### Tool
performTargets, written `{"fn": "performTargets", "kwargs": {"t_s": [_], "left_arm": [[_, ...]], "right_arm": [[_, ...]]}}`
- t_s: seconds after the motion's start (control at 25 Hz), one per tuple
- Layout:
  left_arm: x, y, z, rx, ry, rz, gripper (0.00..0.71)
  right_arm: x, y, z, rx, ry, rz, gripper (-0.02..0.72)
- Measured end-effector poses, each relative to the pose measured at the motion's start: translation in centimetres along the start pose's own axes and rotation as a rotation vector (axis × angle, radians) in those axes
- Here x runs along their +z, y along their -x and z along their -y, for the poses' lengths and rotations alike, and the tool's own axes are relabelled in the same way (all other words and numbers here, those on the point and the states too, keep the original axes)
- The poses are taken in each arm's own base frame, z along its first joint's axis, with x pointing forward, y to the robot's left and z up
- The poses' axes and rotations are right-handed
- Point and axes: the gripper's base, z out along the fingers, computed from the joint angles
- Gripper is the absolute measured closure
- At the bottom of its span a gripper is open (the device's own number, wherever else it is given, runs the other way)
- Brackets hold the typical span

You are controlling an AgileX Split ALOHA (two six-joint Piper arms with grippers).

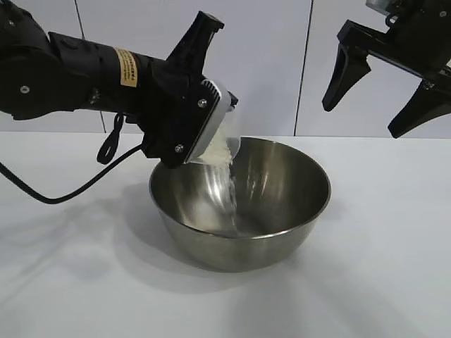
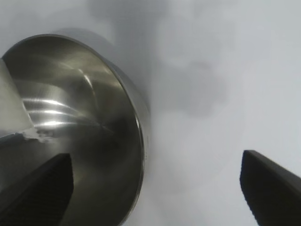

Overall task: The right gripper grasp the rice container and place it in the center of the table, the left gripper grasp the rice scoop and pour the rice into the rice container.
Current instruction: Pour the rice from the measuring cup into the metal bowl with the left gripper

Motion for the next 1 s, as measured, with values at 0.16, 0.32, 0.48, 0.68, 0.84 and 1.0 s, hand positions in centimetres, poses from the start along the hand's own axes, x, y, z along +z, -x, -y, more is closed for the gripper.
{"fn": "performTargets", "kwargs": {"t_s": [0.16, 0.32, 0.48, 0.68, 0.84, 1.0], "left_arm": [[0.0, 0.0, -0.1, 0.12, 0.005, -0.001, 0.701], [0.0, -0.1, -0.1, 0.207, 0.007, 0.003, 0.701], [-0.1, -0.2, 0.2, 0.3, 0.005, 0.032, 0.701], [-0.1, -0.5, 0.1, 0.381, 0.012, 0.061, 0.701], [0.2, -0.9, -0.8, 0.441, 0.04, 0.067, 0.701], [0.3, -1.1, -1.2, 0.455, 0.05, 0.062, 0.701]], "right_arm": [[0.0, -0.1, 0.0, 0.0, 0.002, -0.01, 0.042], [0.0, -0.2, 0.0, 0.0, 0.003, -0.02, 0.042], [0.0, -0.2, 0.0, -0.001, 0.004, -0.022, 0.042], [0.0, -0.2, 0.0, -0.01, 0.005, -0.027, 0.042], [0.0, -0.3, 0.0, -0.014, 0.005, -0.028, 0.042], [0.0, -0.3, 0.0, -0.015, 0.005, -0.028, 0.042]]}}
